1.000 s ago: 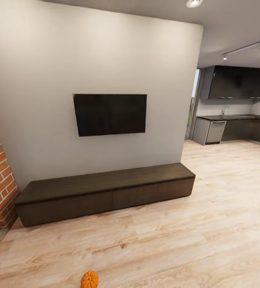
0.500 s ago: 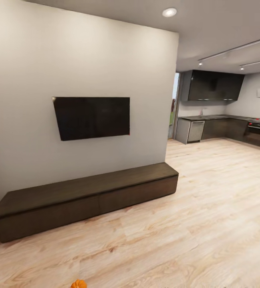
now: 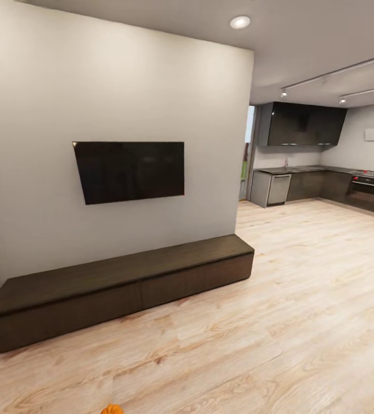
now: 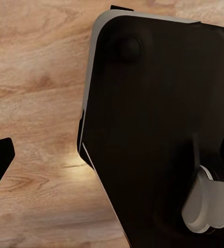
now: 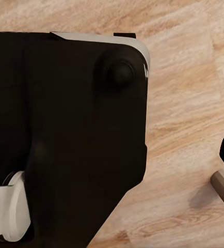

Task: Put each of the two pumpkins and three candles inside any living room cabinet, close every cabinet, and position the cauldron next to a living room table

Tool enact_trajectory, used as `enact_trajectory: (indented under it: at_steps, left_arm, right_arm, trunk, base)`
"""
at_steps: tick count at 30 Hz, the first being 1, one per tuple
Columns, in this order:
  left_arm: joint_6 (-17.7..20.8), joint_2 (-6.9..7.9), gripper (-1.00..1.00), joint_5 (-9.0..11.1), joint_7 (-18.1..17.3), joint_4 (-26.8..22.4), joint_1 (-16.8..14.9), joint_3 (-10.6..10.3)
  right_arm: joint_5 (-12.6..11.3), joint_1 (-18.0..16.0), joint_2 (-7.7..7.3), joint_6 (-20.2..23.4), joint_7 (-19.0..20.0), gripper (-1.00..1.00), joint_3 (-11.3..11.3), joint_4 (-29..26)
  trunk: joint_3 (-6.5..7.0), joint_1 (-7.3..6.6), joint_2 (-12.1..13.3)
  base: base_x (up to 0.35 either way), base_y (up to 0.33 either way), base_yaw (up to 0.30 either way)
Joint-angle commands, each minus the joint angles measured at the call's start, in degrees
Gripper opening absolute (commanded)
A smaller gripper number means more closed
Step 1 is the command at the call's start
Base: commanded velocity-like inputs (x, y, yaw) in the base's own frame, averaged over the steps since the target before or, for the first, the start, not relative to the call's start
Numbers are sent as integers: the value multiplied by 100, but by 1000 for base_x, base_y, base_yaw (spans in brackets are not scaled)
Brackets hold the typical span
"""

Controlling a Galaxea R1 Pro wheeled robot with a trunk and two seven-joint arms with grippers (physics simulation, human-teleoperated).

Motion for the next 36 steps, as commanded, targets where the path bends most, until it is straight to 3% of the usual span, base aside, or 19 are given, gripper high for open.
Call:
enact_trajectory:
  at_steps: [1, 13, 15, 17, 19, 20, 23, 28, 36]
  left_arm:
    - [-1, 0, 100, 41, -5, -3, -2, 4]
    - [-1, -8, 100, 141, 29, -192, -7, 8]
    - [13, -1, 100, 396, 37, -357, -8, 27]
    - [48, 10, 100, 502, 38, -413, -9, 28]
    - [139, 18, 100, 563, 62, -448, -14, 27]
    - [281, 21, 100, 587, 133, -465, -20, 26]
    - [489, 20, 100, 598, 256, -497, -60, 26]
    - [1039, 47, 100, 611, 385, -579, -475, 25]
    - [1359, 53, 100, 638, 407, -599, -917, 34]
  right_arm:
    - [2, -3, 0, -8, 2, 100, 0, 0]
    - [-5, -3, 0, -8, -15, 100, -4, -19]
    - [1, -3, -4, 7, -41, 100, -9, -83]
    - [51, -3, -7, 28, -51, 100, 7, -122]
    - [295, -15, -6, 63, -70, 100, 73, -204]
    - [594, -89, -3, 204, -88, 100, 115, -374]
    - [763, -316, -1, 692, -88, 100, 132, -531]
    - [835, -993, 0, 1374, -81, 100, 138, -599]
    - [862, -1634, 0, 1496, -78, 100, 147, -608]
  trunk:
    - [10, -21, 35]
    - [225, -285, 516]
    - [261, -329, 596]
    - [297, -373, 677]
    - [333, -417, 757]
    - [351, -439, 797]
    - [405, -505, 917]
    - [495, -614, 1118]
    - [638, -790, 1439]
  base:
    - [0, 0, 0]
    - [0, 0, 0]
    - [0, 0, 0]
    - [0, 0, 0]
    - [0, 0, 0]
    - [0, 0, 0]
    - [0, 0, 0]
    - [0, 0, 0]
    - [0, 0, 0]
